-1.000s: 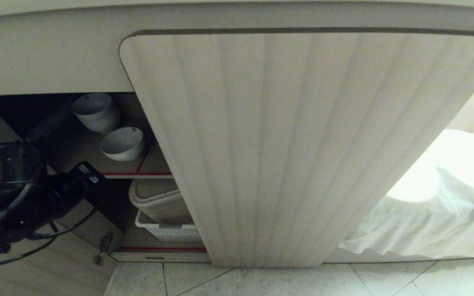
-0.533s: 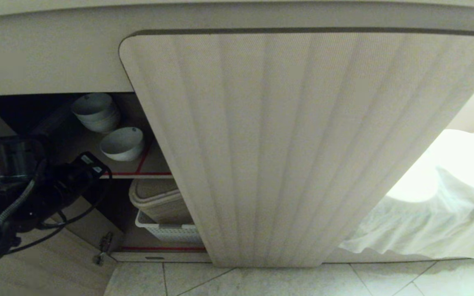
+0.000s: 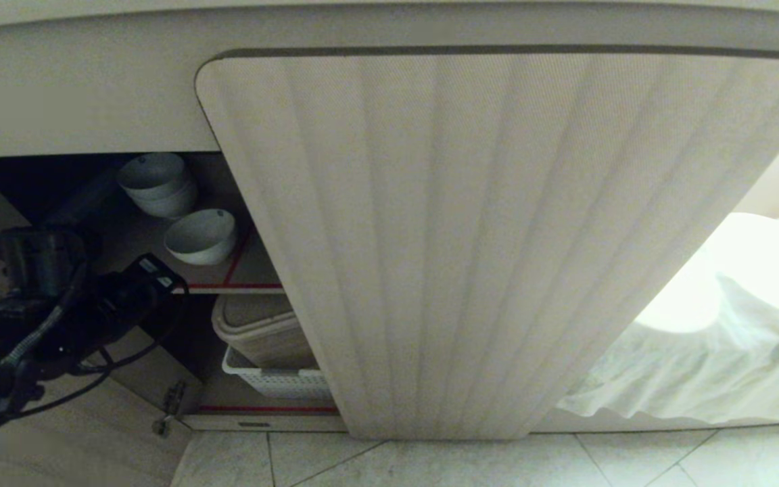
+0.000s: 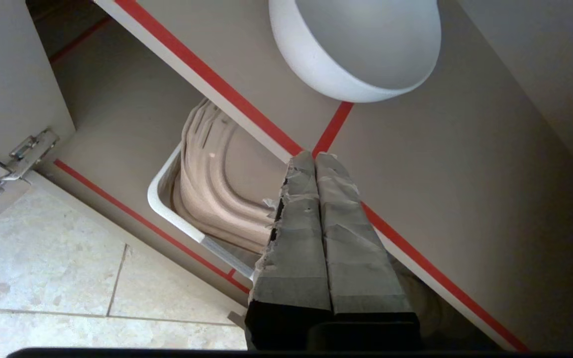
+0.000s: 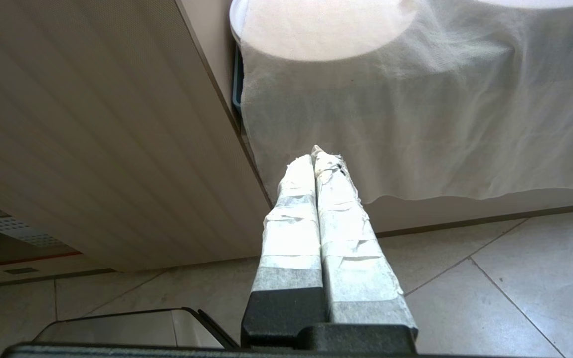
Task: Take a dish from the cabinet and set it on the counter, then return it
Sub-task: Take the bowl from the cabinet
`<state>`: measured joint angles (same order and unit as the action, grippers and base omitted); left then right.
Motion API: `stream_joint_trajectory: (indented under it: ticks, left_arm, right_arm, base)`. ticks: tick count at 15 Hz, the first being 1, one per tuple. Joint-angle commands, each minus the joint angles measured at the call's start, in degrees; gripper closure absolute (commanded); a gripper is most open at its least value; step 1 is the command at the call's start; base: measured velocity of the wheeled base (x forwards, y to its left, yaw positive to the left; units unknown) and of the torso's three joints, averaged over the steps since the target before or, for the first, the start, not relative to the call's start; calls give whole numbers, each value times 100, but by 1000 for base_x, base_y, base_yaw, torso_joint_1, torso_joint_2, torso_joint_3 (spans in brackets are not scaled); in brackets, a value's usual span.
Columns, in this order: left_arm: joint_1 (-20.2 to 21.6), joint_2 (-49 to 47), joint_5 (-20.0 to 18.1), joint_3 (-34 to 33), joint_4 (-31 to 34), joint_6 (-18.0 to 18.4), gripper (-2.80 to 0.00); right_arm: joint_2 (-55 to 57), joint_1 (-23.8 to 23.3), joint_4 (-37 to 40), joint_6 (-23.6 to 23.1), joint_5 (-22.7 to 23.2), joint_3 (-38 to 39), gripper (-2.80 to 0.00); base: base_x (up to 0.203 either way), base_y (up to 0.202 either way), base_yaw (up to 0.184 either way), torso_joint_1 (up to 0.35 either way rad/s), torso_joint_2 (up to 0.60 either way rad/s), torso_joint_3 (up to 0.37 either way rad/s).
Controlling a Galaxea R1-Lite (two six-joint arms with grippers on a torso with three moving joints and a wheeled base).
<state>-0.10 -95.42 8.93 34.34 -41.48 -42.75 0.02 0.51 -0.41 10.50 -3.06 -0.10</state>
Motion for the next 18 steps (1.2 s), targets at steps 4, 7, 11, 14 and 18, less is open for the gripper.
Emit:
stream_joint_trajectory:
  ticks: [4,7,11,14,18]
  left_arm:
    - [-17,23,30,363,351,-31,0]
    - [-52,76,30,345,360,-31,0]
    - [-52,102,30,310,359,-31,0]
    - [-52,119,30,310,351,-31,0]
    - [-52,120,30,345,343,-35,0]
  right_arm:
    - [-2,2,-2,5,-2,1,0]
    - [-2,2,-2,5,-2,1,0]
    - [-2,2,-2,5,-2,1,0]
    - [-2,2,-2,5,-2,1,0]
    - [-2,2,-2,5,-2,1,0]
  base:
    - [0,0,0,0,0,0]
    - [0,0,0,0,0,0]
    - [0,0,0,0,0,0]
    - [0,0,0,0,0,0]
    - [0,0,0,0,0,0]
